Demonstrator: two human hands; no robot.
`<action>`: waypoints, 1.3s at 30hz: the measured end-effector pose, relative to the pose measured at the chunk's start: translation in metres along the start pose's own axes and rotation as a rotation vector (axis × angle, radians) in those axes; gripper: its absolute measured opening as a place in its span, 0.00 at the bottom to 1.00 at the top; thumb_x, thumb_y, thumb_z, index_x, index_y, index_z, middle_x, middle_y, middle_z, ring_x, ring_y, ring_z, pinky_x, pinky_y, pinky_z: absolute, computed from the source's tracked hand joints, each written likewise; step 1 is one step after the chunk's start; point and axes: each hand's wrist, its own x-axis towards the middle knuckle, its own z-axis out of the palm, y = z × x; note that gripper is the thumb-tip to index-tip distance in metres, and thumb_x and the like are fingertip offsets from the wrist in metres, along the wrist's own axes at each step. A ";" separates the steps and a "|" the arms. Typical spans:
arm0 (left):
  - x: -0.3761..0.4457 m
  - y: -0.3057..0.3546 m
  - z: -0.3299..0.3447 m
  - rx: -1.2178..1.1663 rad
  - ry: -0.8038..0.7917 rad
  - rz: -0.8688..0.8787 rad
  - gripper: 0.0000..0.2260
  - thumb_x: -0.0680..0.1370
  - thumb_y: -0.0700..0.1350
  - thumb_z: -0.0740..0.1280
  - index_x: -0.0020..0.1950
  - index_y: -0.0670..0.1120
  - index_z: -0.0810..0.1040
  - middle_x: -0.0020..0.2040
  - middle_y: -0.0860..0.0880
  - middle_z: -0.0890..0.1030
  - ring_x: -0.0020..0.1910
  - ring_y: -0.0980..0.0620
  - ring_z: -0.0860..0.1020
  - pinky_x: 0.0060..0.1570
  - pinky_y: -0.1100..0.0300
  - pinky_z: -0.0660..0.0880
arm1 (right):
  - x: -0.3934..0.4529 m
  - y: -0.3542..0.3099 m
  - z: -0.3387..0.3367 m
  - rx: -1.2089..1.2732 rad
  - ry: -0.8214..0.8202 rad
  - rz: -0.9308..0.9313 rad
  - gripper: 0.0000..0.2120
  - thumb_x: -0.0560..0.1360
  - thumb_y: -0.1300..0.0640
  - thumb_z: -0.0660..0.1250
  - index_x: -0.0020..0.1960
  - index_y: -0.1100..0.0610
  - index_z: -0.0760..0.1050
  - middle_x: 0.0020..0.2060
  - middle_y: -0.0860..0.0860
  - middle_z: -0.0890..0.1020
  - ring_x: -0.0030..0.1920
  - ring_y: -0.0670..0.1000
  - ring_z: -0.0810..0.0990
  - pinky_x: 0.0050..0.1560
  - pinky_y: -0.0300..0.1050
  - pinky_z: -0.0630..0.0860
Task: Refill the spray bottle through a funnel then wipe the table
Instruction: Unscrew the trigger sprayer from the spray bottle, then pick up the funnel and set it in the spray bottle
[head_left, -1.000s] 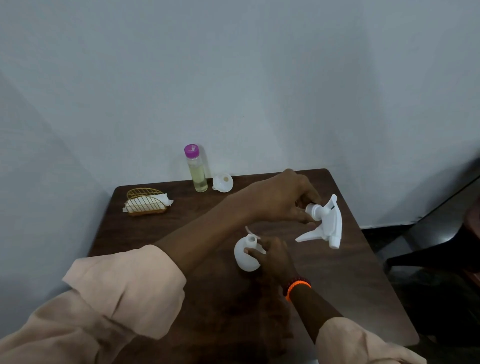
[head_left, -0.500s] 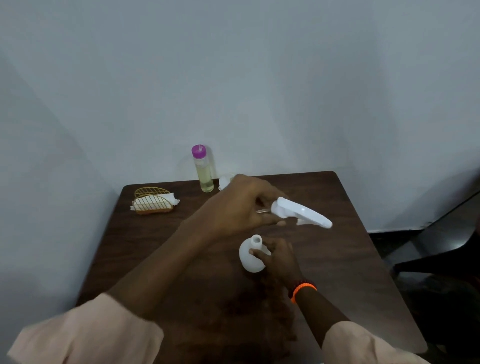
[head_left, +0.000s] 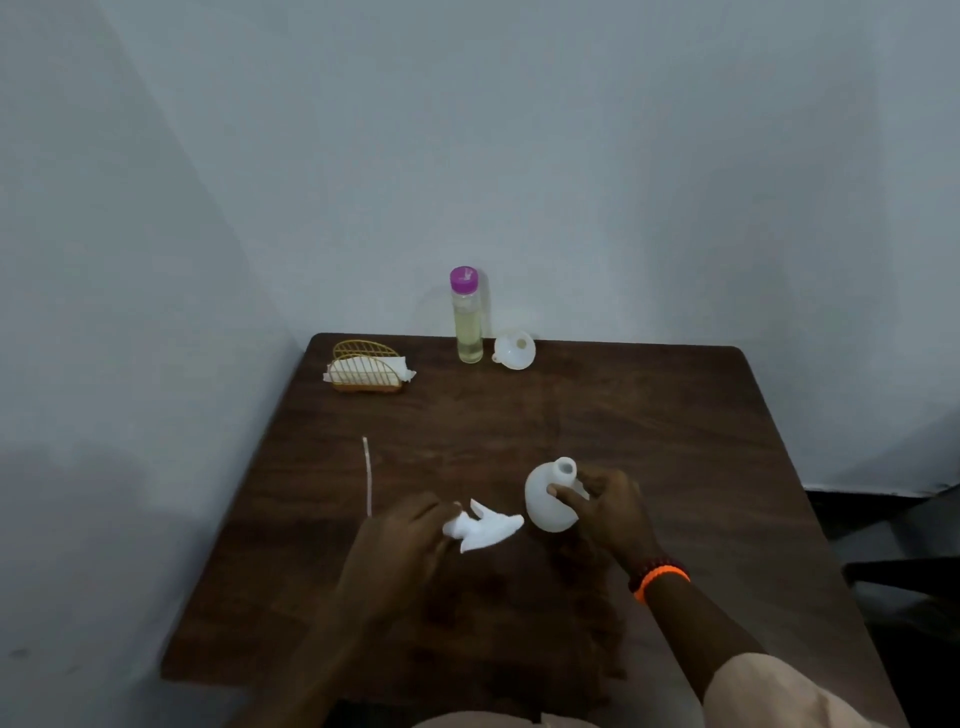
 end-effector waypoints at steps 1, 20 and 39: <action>-0.008 -0.003 0.012 0.009 -0.018 -0.021 0.11 0.74 0.48 0.69 0.54 0.48 0.84 0.48 0.53 0.84 0.45 0.56 0.82 0.43 0.63 0.77 | 0.001 0.001 0.000 -0.005 -0.001 -0.012 0.14 0.72 0.51 0.77 0.57 0.51 0.85 0.45 0.36 0.83 0.49 0.39 0.81 0.48 0.35 0.74; -0.043 -0.015 0.132 -0.055 -0.405 -0.264 0.19 0.77 0.57 0.66 0.63 0.49 0.79 0.61 0.51 0.79 0.59 0.52 0.77 0.54 0.63 0.67 | 0.003 0.000 0.002 -0.033 -0.024 0.000 0.15 0.72 0.52 0.77 0.57 0.55 0.84 0.49 0.48 0.87 0.50 0.47 0.83 0.41 0.33 0.71; -0.033 -0.020 0.134 -0.077 -0.292 -0.250 0.23 0.71 0.71 0.65 0.52 0.54 0.81 0.48 0.59 0.76 0.46 0.62 0.73 0.46 0.66 0.68 | -0.004 -0.014 -0.003 -0.012 -0.040 0.043 0.17 0.72 0.49 0.77 0.59 0.52 0.83 0.54 0.45 0.86 0.56 0.45 0.83 0.55 0.47 0.81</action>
